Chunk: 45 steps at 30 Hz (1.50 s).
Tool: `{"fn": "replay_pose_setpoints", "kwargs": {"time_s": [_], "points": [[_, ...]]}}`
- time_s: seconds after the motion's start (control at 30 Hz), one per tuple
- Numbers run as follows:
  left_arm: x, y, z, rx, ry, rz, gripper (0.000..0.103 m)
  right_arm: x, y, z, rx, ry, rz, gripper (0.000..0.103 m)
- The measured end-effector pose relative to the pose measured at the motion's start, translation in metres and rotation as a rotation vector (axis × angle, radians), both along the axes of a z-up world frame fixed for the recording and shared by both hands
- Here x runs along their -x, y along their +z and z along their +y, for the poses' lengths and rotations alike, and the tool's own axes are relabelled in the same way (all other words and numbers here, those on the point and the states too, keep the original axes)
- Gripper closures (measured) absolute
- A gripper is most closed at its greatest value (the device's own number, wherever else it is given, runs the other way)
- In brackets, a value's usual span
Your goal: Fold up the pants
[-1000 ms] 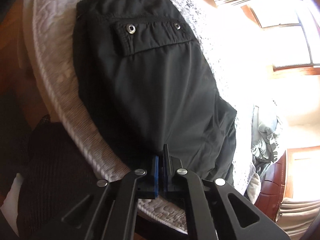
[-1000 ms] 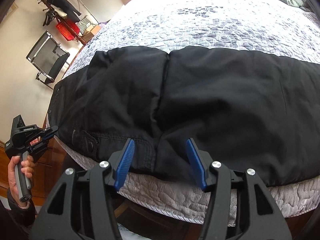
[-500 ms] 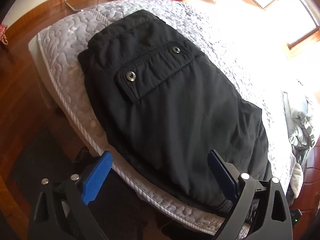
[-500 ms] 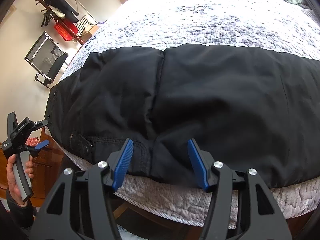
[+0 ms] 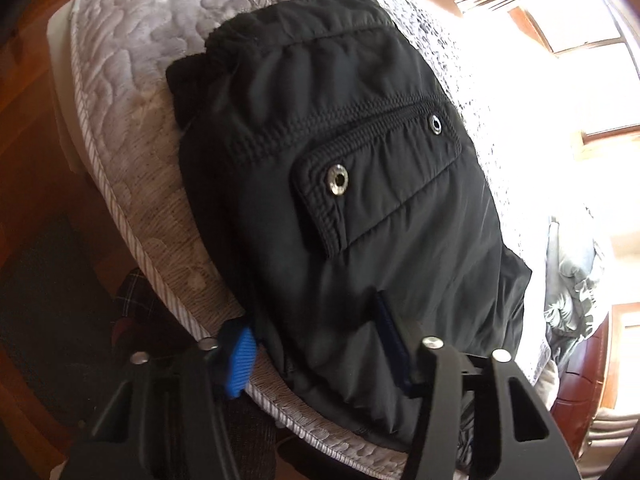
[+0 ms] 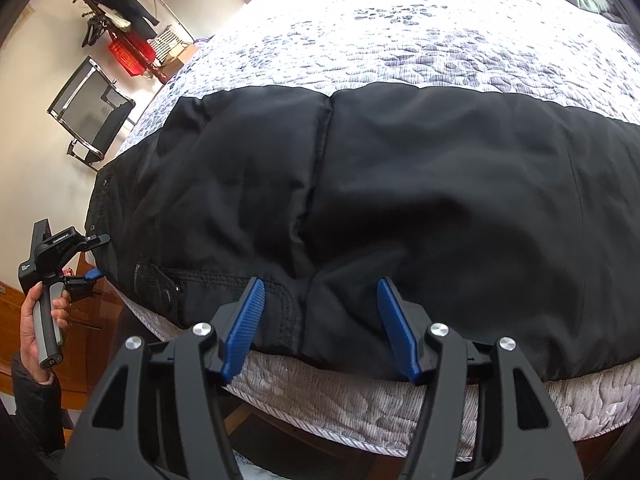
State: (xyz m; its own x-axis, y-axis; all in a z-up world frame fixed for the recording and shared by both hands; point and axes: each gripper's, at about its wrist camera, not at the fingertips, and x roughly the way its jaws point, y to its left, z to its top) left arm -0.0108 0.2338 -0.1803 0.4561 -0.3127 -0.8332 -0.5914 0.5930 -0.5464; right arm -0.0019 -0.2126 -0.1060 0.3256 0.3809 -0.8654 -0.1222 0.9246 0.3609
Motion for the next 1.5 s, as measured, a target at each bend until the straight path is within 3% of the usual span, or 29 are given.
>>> {"fn": "replay_pose_setpoints", "kwargs": {"time_s": [0.07, 0.13, 0.37, 0.43, 0.53, 0.67, 0.77, 0.97, 1.13, 1.23, 1.33, 1.5], "points": [[0.001, 0.003, 0.006, 0.007, -0.002, -0.033, 0.079, -0.001, -0.001, 0.001, -0.002, 0.000, 0.002, 0.041], [-0.002, 0.008, 0.009, 0.000, -0.003, -0.049, 0.085, -0.001, -0.002, 0.003, -0.001, 0.004, 0.002, 0.040], [-0.038, 0.030, -0.003, -0.120, -0.039, -0.149, 0.090, -0.005, -0.005, 0.000, -0.041, -0.022, 0.000, 0.040], [-0.043, 0.026, -0.007, -0.162, -0.053, -0.131, 0.090, -0.008, -0.006, -0.002, -0.045, -0.040, -0.001, 0.040], [-0.039, 0.025, -0.019, -0.253, -0.098, -0.110, 0.083, -0.009, -0.009, -0.003, -0.045, -0.053, 0.004, 0.040], [-0.027, 0.046, -0.046, -0.394, -0.137, -0.042, 0.055, -0.005, -0.007, -0.009, -0.036, -0.068, 0.001, 0.040], [-0.015, 0.068, -0.085, -0.464, -0.185, -0.074, 0.043, -0.002, -0.001, -0.016, -0.023, -0.093, -0.014, 0.040], [-0.008, 0.074, -0.173, -0.321, -0.413, -0.173, 0.042, 0.011, 0.014, -0.045, 0.014, -0.178, -0.047, 0.040], [-0.017, 0.067, -0.260, -0.266, -0.614, -0.209, 0.042, 0.044, 0.016, -0.121, 0.009, -0.374, -0.020, 0.038], [-0.026, 0.060, -0.314, -0.291, -0.717, -0.190, 0.042, 0.069, 0.007, -0.174, 0.006, -0.520, 0.029, 0.037], [-0.031, 0.044, -0.370, -0.391, -0.817, -0.181, 0.042, 0.088, -0.002, -0.208, 0.058, -0.611, 0.070, 0.036], [-0.023, 0.025, -0.412, -0.457, -0.909, -0.148, 0.042, 0.092, -0.002, -0.217, 0.100, -0.603, 0.064, 0.037]]}}
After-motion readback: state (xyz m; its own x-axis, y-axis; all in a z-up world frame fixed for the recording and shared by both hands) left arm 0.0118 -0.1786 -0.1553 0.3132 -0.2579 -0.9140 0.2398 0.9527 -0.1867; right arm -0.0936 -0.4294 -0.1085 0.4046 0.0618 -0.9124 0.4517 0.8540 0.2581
